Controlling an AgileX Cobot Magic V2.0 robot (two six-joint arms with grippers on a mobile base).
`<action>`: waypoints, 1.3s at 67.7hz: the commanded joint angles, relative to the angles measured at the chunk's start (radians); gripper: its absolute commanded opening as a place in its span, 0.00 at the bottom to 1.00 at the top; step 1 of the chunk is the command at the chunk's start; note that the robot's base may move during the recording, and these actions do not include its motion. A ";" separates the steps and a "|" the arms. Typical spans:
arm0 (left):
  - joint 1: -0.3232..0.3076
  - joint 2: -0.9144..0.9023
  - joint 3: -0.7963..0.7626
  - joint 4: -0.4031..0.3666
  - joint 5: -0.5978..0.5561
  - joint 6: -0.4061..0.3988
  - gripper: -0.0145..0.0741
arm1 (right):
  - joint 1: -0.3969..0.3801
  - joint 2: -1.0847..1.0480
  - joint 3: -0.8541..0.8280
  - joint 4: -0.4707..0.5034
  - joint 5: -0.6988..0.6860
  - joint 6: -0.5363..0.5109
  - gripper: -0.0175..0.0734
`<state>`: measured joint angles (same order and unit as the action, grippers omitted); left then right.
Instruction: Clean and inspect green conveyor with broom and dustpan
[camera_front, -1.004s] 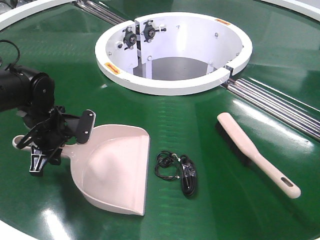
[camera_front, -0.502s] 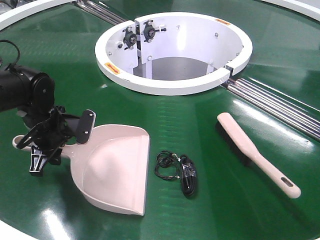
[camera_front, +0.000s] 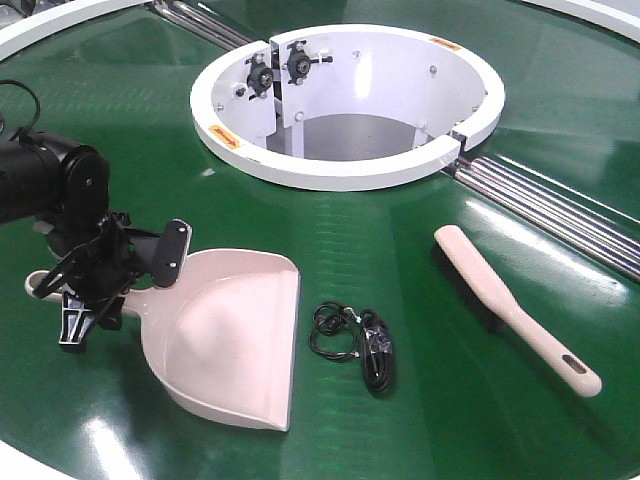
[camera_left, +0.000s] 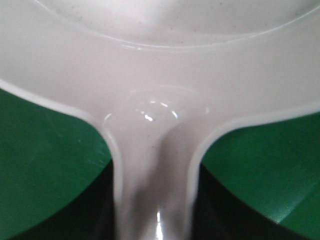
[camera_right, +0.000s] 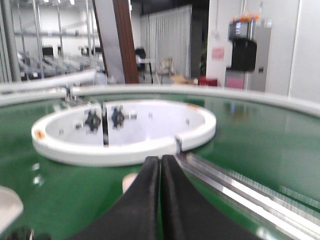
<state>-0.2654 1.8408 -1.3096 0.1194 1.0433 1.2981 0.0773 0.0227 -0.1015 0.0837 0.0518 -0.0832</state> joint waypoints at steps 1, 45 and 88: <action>-0.010 -0.044 -0.027 0.001 -0.015 -0.013 0.15 | -0.001 0.093 -0.137 -0.008 -0.052 -0.019 0.18; -0.010 -0.044 -0.027 0.001 -0.015 -0.013 0.15 | -0.001 0.577 -0.433 0.110 0.218 -0.010 0.20; -0.010 -0.044 -0.027 0.001 -0.015 -0.013 0.15 | -0.001 0.992 -0.864 0.023 0.786 -0.076 0.81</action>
<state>-0.2654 1.8408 -1.3096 0.1203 1.0414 1.2981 0.0773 0.9593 -0.8893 0.1239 0.8303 -0.1497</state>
